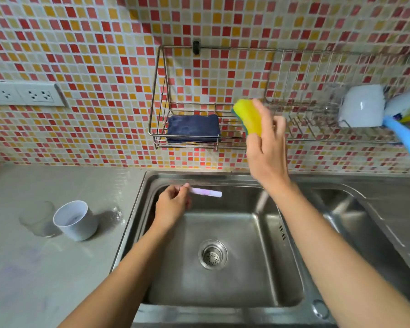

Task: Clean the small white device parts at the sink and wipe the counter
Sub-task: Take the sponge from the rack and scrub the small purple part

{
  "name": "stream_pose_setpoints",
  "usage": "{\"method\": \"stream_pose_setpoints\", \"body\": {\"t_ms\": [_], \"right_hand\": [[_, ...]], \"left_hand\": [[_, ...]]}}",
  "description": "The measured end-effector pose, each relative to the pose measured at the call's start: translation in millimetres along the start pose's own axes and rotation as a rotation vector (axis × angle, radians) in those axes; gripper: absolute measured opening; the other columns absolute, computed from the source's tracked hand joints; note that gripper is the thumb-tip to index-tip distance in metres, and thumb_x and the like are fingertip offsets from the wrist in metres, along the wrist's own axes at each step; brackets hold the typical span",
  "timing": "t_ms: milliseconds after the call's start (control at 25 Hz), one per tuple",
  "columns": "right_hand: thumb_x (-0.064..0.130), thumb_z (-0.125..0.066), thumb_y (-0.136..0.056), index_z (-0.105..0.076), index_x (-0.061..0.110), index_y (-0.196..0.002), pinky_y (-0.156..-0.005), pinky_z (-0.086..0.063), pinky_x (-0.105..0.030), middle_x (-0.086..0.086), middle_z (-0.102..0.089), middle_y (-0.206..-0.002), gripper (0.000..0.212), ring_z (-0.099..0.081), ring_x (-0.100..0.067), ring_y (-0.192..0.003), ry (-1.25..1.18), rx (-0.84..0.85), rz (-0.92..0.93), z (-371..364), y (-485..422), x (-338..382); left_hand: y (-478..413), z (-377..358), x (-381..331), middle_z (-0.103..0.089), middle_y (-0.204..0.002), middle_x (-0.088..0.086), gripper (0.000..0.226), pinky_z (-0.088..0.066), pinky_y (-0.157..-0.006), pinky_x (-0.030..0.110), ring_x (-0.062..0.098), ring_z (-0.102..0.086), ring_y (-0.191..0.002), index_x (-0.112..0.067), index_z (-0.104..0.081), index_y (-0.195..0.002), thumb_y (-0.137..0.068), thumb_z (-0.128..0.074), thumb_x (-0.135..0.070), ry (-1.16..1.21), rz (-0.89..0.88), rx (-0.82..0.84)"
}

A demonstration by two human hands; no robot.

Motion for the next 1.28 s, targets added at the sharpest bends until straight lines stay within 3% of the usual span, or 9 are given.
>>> {"method": "stream_pose_setpoints", "body": {"t_ms": [80,240,320,400,560,760,1080,1160,1280], "right_hand": [[0.022,-0.03,-0.081,-0.034,0.028,-0.139,-0.073,-0.03,0.0,-0.004,-0.029,-0.108,0.059,-0.036,-0.006,-0.081,-0.071,0.059,0.042,6,55,-11],[0.035,-0.029,-0.076,-0.023,0.038,-0.138,-0.082,-0.027,-0.011,-0.003,-0.027,-0.109,0.062,-0.035,-0.008,-0.093,-0.063,0.274,-0.045,-7,127,-53],[0.041,-0.036,-0.081,-0.027,0.032,-0.14,-0.085,-0.025,-0.011,-0.004,-0.027,-0.111,0.06,-0.033,-0.006,-0.093,-0.028,0.256,-0.062,-12,136,-66],[0.043,-0.039,-0.087,-0.029,0.023,-0.142,-0.087,-0.027,-0.013,-0.008,-0.029,-0.113,0.06,-0.034,-0.009,-0.094,0.056,0.238,-0.035,-17,140,-74],[0.042,-0.03,-0.093,-0.026,0.022,-0.142,-0.075,-0.048,-0.032,-0.01,-0.032,-0.111,0.053,-0.054,-0.028,-0.082,0.271,0.302,0.11,-22,147,-76],[0.035,-0.032,-0.091,-0.029,0.014,-0.142,-0.065,-0.049,-0.03,-0.02,-0.044,-0.111,0.055,-0.058,-0.032,-0.077,0.327,0.336,0.077,-15,150,-82],[0.034,-0.034,-0.089,-0.028,0.012,-0.142,-0.064,-0.05,-0.032,-0.021,-0.047,-0.111,0.057,-0.059,-0.033,-0.075,0.376,0.404,0.075,-18,152,-83],[0.036,-0.03,-0.091,-0.022,0.014,-0.144,-0.066,-0.051,-0.035,-0.021,-0.043,-0.114,0.059,-0.058,-0.034,-0.078,0.359,0.381,-0.033,-15,147,-84],[0.036,-0.029,-0.091,-0.022,0.014,-0.145,-0.069,-0.051,-0.037,-0.02,-0.041,-0.115,0.058,-0.057,-0.035,-0.083,0.371,0.419,0.018,-16,147,-89]], "left_hand": [[10,-9,4,-0.049,-0.043,-0.008,0.03,-0.035,-0.051,0.022,0.012,-0.042,-0.049,-0.013,-0.05,-0.061,-0.09,-0.054,-0.018,0.131,0.109,0.045],[27,-23,12,-0.047,-0.055,0.004,0.014,-0.045,-0.053,0.019,0.016,-0.047,-0.058,-0.005,-0.054,-0.075,-0.088,-0.052,0.001,0.439,0.279,0.09],[38,-27,10,-0.049,-0.059,0.006,0.008,-0.052,-0.053,0.015,0.017,-0.053,-0.062,-0.001,-0.059,-0.087,-0.091,-0.052,0.0,0.5,0.321,0.102],[46,-34,7,-0.054,-0.053,0.003,0.012,-0.054,-0.055,0.013,0.017,-0.056,-0.066,0.0,-0.061,-0.084,-0.091,-0.052,-0.001,0.536,0.385,0.135],[57,-51,1,-0.064,-0.054,0.005,0.016,-0.047,-0.043,0.008,0.007,-0.056,-0.047,0.002,-0.057,-0.079,-0.09,-0.046,-0.001,0.638,0.619,0.273],[58,-48,4,-0.052,-0.043,0.005,0.022,-0.039,-0.031,0.008,0.006,-0.049,-0.031,0.002,-0.054,-0.075,-0.092,-0.041,-0.006,0.739,0.823,0.352],[54,-53,0,-0.048,-0.042,0.003,0.026,-0.035,-0.029,0.008,0.005,-0.045,-0.029,0.002,-0.053,-0.074,-0.092,-0.037,-0.007,0.77,0.883,0.436],[54,-53,-2,-0.049,-0.042,0.003,0.024,-0.035,-0.029,0.008,0.005,-0.045,-0.029,0.002,-0.053,-0.075,-0.092,-0.038,-0.006,0.751,0.879,0.433],[52,-52,-1,-0.051,-0.046,0.004,0.026,-0.036,-0.034,0.008,0.005,-0.046,-0.033,-0.001,-0.054,-0.068,-0.091,-0.043,-0.004,0.549,0.67,0.347]]}}
Point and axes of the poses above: each hand's wrist, its own y-axis away from the middle knuckle, its own z-axis out of the back of the hand, x = y × z, the point moved 2 cm from there along -y, towards the middle knuckle
